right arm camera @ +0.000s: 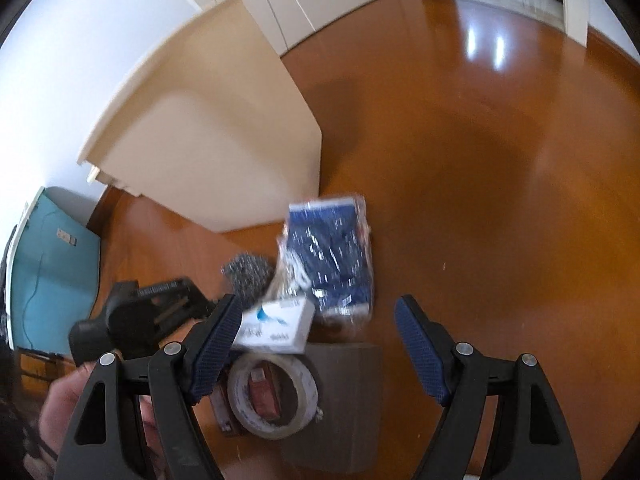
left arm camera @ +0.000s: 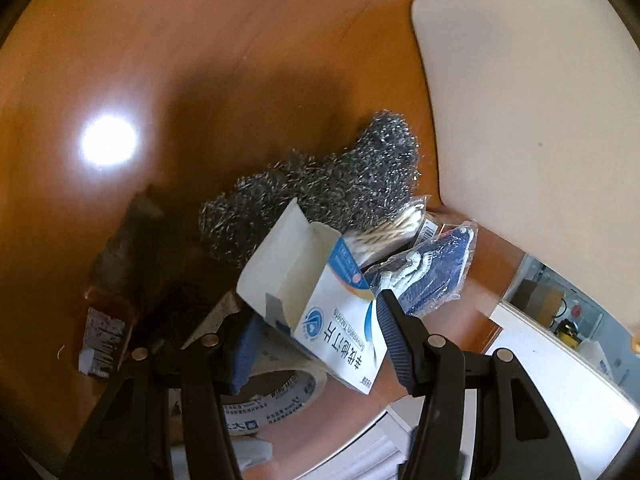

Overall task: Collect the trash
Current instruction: 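Grasp the small white-and-blue box with the left tool, then drop the small box into the wastebasket with the left tool while the right grasps the tape roll, then open the right tool over the wastebasket to drop the tape roll, then grasp the blue bagged item with the right tool while the left grasps the steel wool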

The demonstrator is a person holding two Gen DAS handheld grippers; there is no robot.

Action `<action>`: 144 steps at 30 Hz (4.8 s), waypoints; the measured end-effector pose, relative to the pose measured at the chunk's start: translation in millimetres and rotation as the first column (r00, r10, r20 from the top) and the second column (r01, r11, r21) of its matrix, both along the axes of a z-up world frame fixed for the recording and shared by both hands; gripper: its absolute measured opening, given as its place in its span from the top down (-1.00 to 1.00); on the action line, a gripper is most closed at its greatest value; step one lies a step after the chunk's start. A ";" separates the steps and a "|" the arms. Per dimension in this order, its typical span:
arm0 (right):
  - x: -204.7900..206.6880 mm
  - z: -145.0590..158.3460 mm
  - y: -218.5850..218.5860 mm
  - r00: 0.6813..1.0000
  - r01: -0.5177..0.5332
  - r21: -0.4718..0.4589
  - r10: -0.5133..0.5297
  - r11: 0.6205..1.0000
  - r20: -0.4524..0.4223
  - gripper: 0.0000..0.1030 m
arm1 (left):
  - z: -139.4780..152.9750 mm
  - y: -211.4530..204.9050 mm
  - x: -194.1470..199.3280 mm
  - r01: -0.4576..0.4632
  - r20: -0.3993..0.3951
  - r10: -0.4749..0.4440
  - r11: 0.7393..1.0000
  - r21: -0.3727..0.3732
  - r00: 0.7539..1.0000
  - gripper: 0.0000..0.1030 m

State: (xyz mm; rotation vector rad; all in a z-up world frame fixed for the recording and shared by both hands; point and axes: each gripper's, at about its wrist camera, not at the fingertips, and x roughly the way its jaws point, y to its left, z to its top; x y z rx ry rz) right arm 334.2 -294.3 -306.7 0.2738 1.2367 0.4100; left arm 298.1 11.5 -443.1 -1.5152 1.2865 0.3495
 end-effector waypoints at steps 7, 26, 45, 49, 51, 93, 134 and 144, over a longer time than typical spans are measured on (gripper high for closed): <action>-32.8 -14.9 14.6 0.991 -0.131 -0.084 0.133 0.988 0.013 -0.58 | 16.0 3.4 8.5 0.052 0.089 -0.057 0.997 0.052 0.994 0.69; -59.5 -74.5 74.9 0.946 -0.324 -0.233 0.313 0.917 -0.085 0.53 | 110.8 64.2 -17.3 0.037 0.303 -0.084 0.987 0.158 0.949 0.70; -49.0 -4.5 36.6 0.982 -0.171 -0.078 0.176 0.982 0.065 0.82 | 258.1 94.3 4.0 0.009 0.549 -0.168 0.960 0.280 0.818 0.70; -47.4 6.7 29.5 0.987 -0.143 -0.056 0.146 0.988 0.072 0.82 | 323.7 94.2 52.4 0.000 0.652 -0.294 0.911 0.412 0.699 0.70; -45.1 7.2 30.8 0.989 -0.133 -0.054 0.136 0.990 0.065 0.82 | 332.8 92.6 79.3 -0.009 0.651 -0.338 0.884 0.468 0.679 0.70; 138.7 189.3 133.8 0.873 -0.176 -0.074 0.191 0.982 0.448 0.79 | 145.6 104.3 -6.7 0.328 0.082 -0.466 0.727 0.604 0.881 -0.74; 66.2 -108.7 94.3 0.998 -0.063 -0.337 0.061 0.939 -0.018 -0.95 | 75.0 73.7 -20.2 0.552 -0.119 -0.607 0.603 0.576 0.786 -0.76; 64.3 -87.8 87.8 0.997 -0.076 -0.148 0.073 0.986 -0.021 0.37 | 51.5 47.6 39.3 0.732 -0.310 -0.829 0.162 0.662 0.465 -0.76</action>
